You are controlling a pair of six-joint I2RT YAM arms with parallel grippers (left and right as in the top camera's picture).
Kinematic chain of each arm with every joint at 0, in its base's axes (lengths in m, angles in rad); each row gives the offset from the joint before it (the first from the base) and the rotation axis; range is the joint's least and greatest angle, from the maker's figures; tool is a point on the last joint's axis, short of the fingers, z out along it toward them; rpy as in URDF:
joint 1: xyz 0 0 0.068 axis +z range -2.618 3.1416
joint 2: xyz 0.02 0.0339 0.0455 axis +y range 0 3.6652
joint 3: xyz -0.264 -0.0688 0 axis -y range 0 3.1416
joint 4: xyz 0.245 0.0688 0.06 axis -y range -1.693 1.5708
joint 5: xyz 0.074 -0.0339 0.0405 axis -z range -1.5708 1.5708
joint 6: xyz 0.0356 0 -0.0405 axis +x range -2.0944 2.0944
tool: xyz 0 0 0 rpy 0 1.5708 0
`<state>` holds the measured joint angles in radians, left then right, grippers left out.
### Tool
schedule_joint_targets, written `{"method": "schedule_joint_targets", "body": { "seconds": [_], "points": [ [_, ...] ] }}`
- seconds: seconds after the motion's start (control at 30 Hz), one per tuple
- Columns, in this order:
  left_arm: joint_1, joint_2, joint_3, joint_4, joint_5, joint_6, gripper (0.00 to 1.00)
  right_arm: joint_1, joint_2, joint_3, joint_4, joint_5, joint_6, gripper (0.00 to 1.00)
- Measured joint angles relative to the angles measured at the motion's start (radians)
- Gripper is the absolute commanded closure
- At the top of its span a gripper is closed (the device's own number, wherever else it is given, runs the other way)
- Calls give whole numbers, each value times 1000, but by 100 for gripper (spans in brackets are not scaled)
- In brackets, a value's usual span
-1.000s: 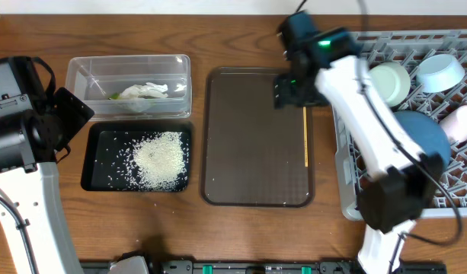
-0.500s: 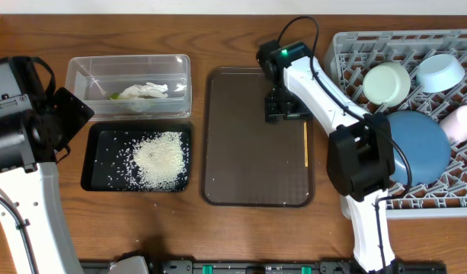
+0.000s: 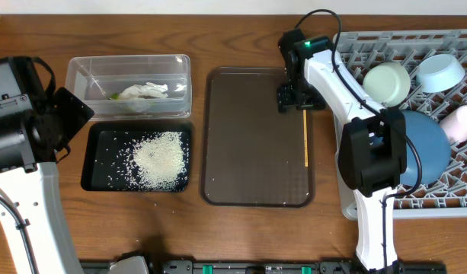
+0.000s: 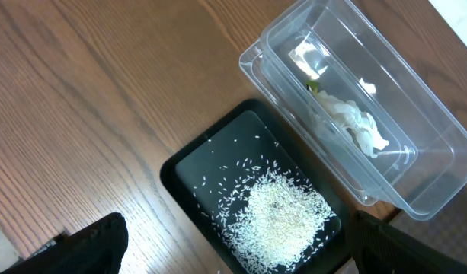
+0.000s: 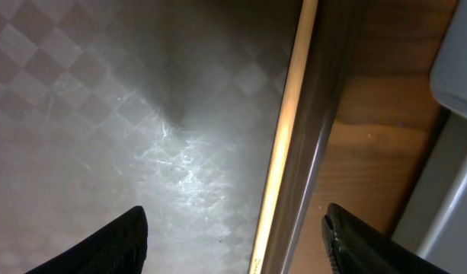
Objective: Sort waste into correct bins and load items into the dishwasher rack
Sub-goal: 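Move the right gripper to the wooden chopstick on the tray and grasp it, then lift the chopstick and insert it upright into the rack's left slots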
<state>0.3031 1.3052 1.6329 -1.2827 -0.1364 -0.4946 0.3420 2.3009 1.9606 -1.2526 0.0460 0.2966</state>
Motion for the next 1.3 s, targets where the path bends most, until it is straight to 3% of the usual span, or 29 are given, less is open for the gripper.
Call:
{"method": "schedule_joint_targets", "body": {
  "seconds": [0.5,0.57,0.67,0.83,1.0,1.13,1.3],
  "points": [
    [0,0,0,0,0,0,7,9,-13,-179,165,-38,-27,28],
    [0,0,0,0,0,0,7,9,-19,-191,176,-38,-27,36],
    [0,0,0,0,0,0,7,9,-31,-214,203,-35,-29,70],
    [0,0,0,0,0,0,7,8,-52,-253,243,-7,0,96],
    [0,0,0,0,0,0,7,8,-53,-243,216,-10,11,99],
    [0,0,0,0,0,0,7,8,-30,-189,90,-51,13,99],
    [0,0,0,0,0,0,7,-6,-5,14,-77,-82,-20,99]
  ]
}}
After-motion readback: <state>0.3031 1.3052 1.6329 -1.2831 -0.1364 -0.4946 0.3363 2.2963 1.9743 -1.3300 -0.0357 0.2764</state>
